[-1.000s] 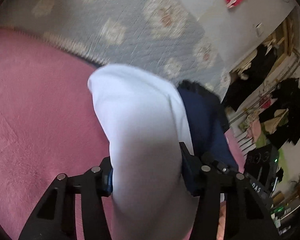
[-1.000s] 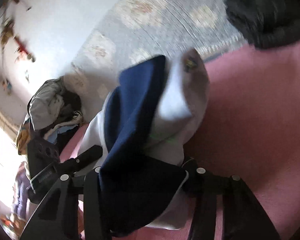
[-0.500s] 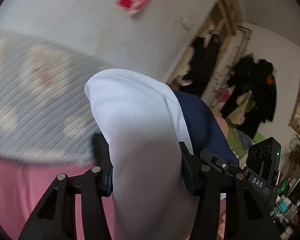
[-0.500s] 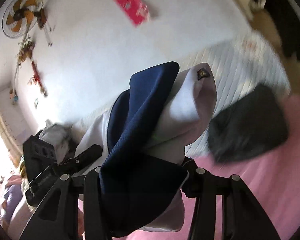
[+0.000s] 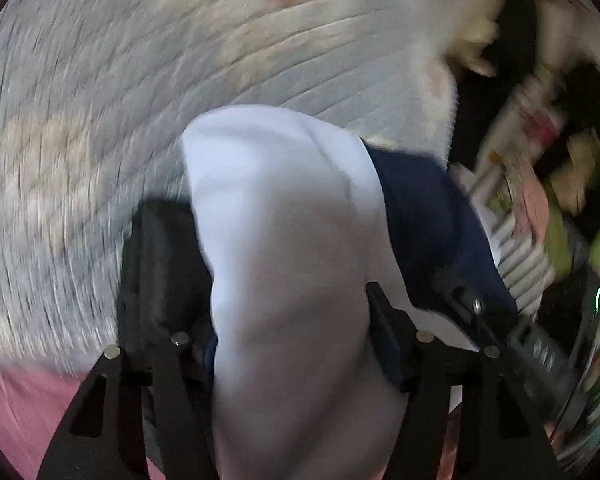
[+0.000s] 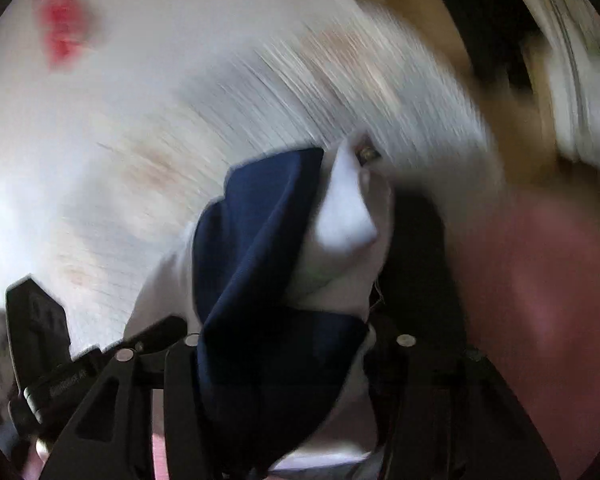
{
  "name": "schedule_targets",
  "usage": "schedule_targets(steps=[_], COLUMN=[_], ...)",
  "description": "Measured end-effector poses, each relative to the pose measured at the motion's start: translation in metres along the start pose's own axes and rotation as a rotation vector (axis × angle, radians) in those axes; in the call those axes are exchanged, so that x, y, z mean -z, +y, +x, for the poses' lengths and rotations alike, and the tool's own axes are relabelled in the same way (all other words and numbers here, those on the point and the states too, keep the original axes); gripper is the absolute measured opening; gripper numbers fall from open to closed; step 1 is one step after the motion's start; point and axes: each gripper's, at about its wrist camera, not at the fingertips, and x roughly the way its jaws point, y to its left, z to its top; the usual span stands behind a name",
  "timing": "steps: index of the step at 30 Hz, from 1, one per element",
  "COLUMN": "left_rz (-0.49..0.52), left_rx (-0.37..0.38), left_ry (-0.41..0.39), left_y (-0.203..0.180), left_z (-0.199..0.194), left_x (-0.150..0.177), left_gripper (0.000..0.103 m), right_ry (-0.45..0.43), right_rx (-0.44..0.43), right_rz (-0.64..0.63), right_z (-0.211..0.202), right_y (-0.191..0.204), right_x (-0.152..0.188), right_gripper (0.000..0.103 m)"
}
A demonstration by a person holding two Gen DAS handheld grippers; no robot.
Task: Fold large clothes
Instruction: 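Lift the bundle with both grippers and carry it onto the black jacket, then open both grippers and release the bundle on the black jacket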
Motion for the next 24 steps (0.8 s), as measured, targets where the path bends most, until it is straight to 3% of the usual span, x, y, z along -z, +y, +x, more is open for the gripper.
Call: schedule_targets(steps=[1,3,5,8,9,11,13,17,21,22,24], left_rz=[0.030,-0.060,-0.056,0.014,0.017,0.009,0.083,0.203,0.263,0.275,0.286], left_rx=[0.009,0.054,0.052,0.007,-0.035,-0.136,-0.147,-0.188,-0.199,-0.210,-0.236], left_ry=[0.000,0.023,0.040,-0.010,-0.056,-0.183,-0.275,-0.375,-0.460,-0.498,-0.570], left_y=[0.001,0.016,0.017,0.009,0.006,-0.005,-0.015,-0.032,-0.052,-0.060,-0.069], left_z=[0.001,0.008,0.013,0.001,-0.012,-0.059,-0.110,-0.200,-0.301,-0.333,-0.396], left_x=[0.000,-0.001,0.000,0.003,0.006,0.010,0.010,0.014,0.021,0.024,0.034], left_gripper=[0.062,0.067,0.068,0.072,0.078,0.078,0.086,0.093,0.094,0.096,0.103], right_ry=[0.005,0.019,0.002,0.014,0.009,-0.037,-0.094,-0.181,-0.348,-0.373,-0.371], right_rx=[0.036,0.114,0.137,0.175,0.186,0.238,0.344,0.447,0.317,0.291,0.203], right_rz=[-0.088,-0.190,-0.169,-0.176,-0.177,-0.203,-0.233,-0.286,-0.391,-0.413,-0.413], right_z=[-0.001,-0.002,0.002,0.001,0.000,-0.009,-0.025,-0.086,-0.189,-0.213,-0.256], right_y=[0.010,0.029,0.025,0.022,0.020,0.024,0.034,0.079,0.169,0.192,0.228], right_x=[-0.003,-0.010,-0.003,-0.004,-0.003,0.001,0.010,0.020,0.041,0.047,0.054], right_gripper=[0.059,0.060,0.064,0.071,0.074,0.088,0.093,0.093,0.097,0.103,0.103])
